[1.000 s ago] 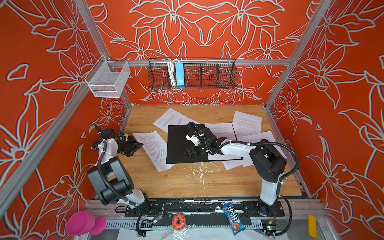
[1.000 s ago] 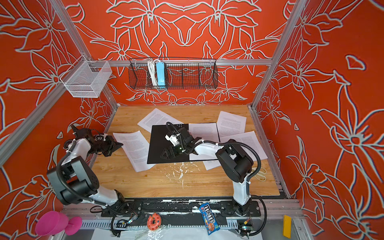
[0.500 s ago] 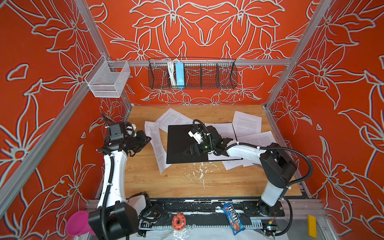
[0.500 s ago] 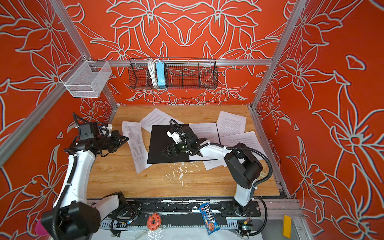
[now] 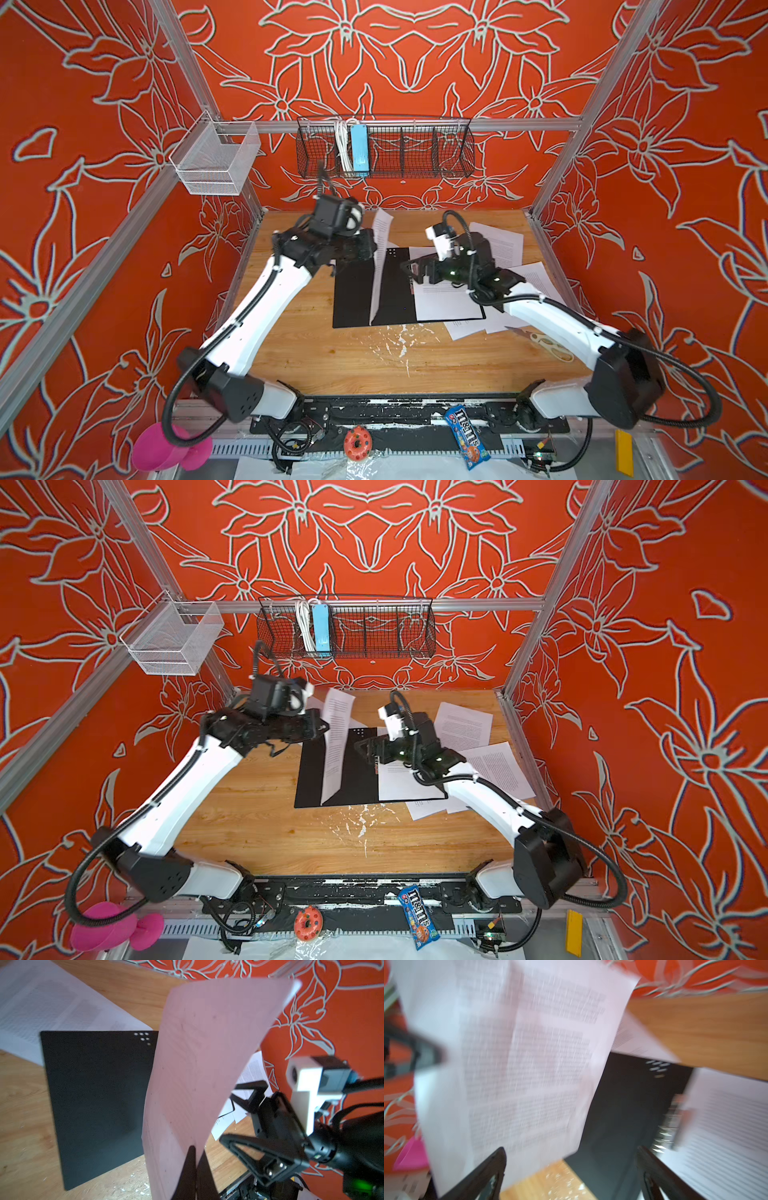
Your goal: Put the files into the folder
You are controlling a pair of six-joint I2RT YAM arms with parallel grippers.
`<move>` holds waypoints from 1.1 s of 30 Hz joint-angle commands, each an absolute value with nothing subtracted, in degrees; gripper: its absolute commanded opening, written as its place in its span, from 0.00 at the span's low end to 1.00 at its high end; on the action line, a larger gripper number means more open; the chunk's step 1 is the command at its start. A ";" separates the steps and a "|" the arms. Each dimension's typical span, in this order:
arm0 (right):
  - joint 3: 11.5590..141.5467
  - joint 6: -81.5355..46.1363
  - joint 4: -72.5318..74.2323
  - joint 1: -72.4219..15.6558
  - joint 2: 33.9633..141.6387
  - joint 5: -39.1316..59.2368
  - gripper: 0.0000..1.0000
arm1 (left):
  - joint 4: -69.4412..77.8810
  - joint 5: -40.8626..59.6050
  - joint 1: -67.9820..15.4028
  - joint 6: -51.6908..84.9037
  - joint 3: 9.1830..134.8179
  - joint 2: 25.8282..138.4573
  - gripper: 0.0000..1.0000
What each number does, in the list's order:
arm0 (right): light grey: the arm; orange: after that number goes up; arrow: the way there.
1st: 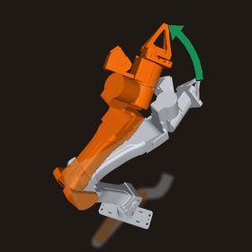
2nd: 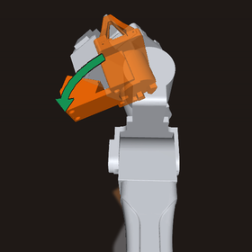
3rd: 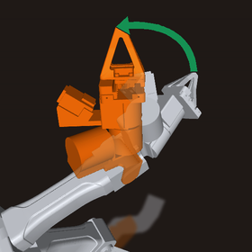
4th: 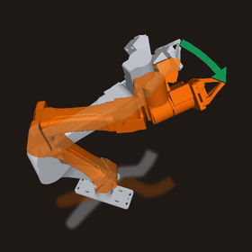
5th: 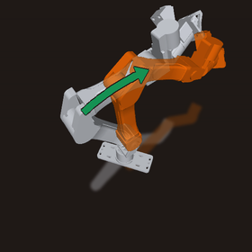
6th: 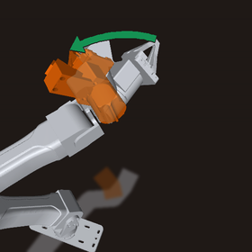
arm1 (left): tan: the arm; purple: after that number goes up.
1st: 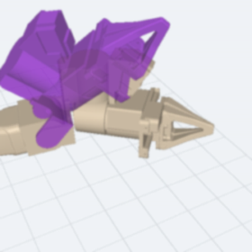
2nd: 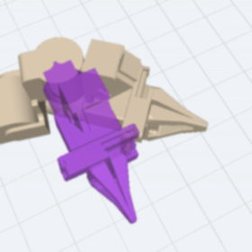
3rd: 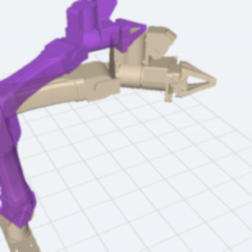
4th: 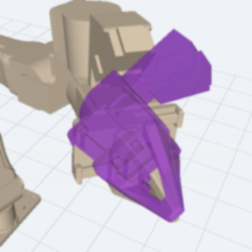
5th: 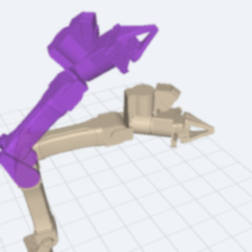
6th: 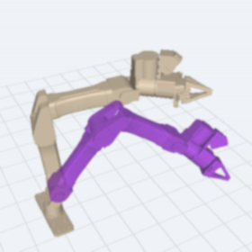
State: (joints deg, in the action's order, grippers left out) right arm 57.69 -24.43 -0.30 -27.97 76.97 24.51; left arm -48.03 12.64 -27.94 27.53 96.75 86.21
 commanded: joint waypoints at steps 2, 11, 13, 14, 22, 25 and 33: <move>54.57 -25.62 -9.52 -22.24 70.38 18.28 0.98 | -49.19 11.85 -36.72 26.77 108.51 95.80 0.00; 48.93 -29.17 -14.03 -11.01 61.22 17.69 0.98 | -56.38 16.43 -45.16 24.39 128.64 108.96 0.00; 47.75 -29.03 -13.88 -10.95 59.35 16.62 0.98 | -59.42 17.85 -41.31 26.31 127.21 110.41 0.00; 47.72 -28.84 -14.02 -10.91 58.95 16.67 0.98 | -60.46 20.51 -39.20 26.89 126.41 110.90 0.00; 47.79 -28.68 -14.59 -11.15 61.52 20.91 0.97 | -58.51 26.17 -25.66 23.65 107.97 110.93 0.00; 48.76 -29.33 -14.38 -11.76 63.92 22.22 0.96 | -59.19 24.06 -23.21 20.78 106.99 112.59 0.00; 52.99 -31.55 -12.84 -15.23 73.40 25.81 0.95 | -64.72 14.63 -21.77 16.35 110.82 121.79 0.00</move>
State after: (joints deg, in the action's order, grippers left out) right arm 50.94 -29.17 -14.13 -14.46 71.57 23.46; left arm -60.60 18.85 -22.17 18.98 109.51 119.13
